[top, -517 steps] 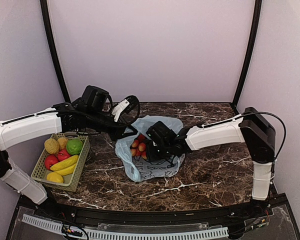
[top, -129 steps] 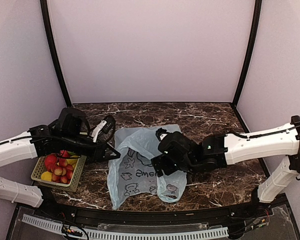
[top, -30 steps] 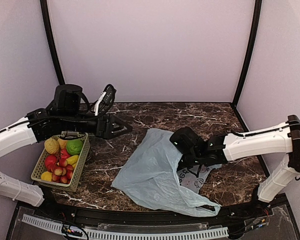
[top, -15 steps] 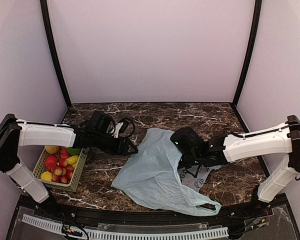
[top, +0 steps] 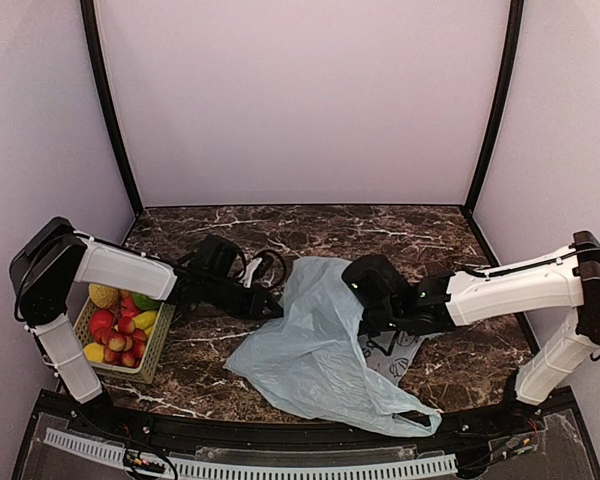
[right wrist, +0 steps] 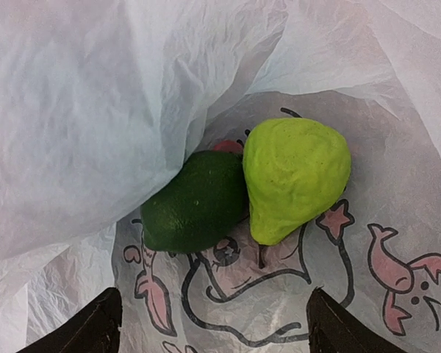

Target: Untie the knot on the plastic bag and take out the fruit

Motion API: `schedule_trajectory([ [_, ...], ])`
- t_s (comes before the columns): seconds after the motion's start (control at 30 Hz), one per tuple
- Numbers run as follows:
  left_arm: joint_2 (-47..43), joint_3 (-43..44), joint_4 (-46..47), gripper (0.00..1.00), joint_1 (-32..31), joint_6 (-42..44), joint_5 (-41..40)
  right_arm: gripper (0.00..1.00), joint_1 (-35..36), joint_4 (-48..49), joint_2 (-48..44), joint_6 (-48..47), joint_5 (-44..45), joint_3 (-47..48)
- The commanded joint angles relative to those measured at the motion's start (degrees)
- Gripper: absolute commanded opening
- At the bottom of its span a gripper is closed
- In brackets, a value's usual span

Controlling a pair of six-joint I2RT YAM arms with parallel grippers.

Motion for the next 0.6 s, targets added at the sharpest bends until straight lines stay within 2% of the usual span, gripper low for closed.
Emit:
schedule_trajectory([
  [0.0,-1.0,-3.8,1.8,0.17,-2.3,-1.3,1.2,0.84,-0.4,3.9,1.2,0.1,-0.1,-0.6],
  [0.23,0.0,-4.0,4.3,0.16,-6.7,-3.0,1.7,0.89,-0.5,7.2,4.7,-0.4,-2.1,0.6],
  [0.57,1.1,-3.3,5.4,0.13,-7.0,-3.2,1.6,0.89,-1.8,10.7,11.5,-2.0,-6.0,2.4],
])
